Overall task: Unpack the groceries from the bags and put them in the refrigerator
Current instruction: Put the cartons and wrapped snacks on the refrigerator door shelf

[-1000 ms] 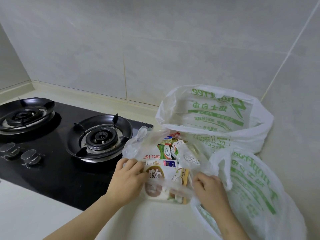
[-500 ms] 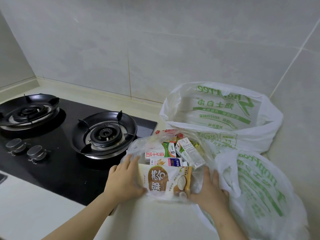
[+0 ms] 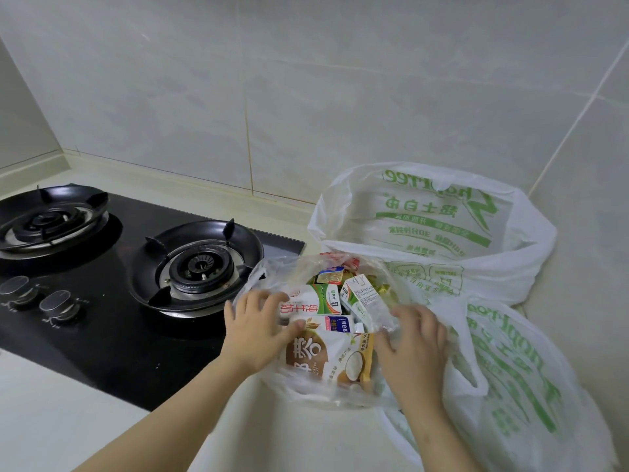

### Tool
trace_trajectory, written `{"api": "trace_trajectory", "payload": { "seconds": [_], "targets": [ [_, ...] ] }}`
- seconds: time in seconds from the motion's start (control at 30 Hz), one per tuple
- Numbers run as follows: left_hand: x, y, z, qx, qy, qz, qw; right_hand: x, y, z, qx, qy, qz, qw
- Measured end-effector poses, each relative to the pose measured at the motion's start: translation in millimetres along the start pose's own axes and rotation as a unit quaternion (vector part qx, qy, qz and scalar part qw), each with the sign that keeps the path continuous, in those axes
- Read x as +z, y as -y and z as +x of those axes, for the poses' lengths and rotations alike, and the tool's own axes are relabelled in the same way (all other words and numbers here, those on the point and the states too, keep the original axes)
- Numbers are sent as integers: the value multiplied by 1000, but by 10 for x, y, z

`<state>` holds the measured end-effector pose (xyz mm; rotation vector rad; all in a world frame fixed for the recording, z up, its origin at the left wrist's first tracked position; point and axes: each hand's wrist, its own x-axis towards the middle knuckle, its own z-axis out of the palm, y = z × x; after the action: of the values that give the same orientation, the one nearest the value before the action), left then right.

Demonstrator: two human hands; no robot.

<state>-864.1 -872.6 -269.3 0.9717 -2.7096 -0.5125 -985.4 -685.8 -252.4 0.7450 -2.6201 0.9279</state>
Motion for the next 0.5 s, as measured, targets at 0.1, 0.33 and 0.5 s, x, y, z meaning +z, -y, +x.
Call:
{"api": "trace_trajectory", "payload": {
  "seconds": [0.1, 0.33, 0.5],
  "targets": [
    [5, -41, 122, 30, 34, 57, 997, 87, 87, 102, -32, 166, -22, 985],
    [-149, -31, 501, -121, 5, -5, 993, 182, 89, 246, 33, 167, -52, 984],
    [-180, -139, 530, 105, -144, 117, 977, 201, 259, 249, -105, 63, 76, 990]
  ]
}}
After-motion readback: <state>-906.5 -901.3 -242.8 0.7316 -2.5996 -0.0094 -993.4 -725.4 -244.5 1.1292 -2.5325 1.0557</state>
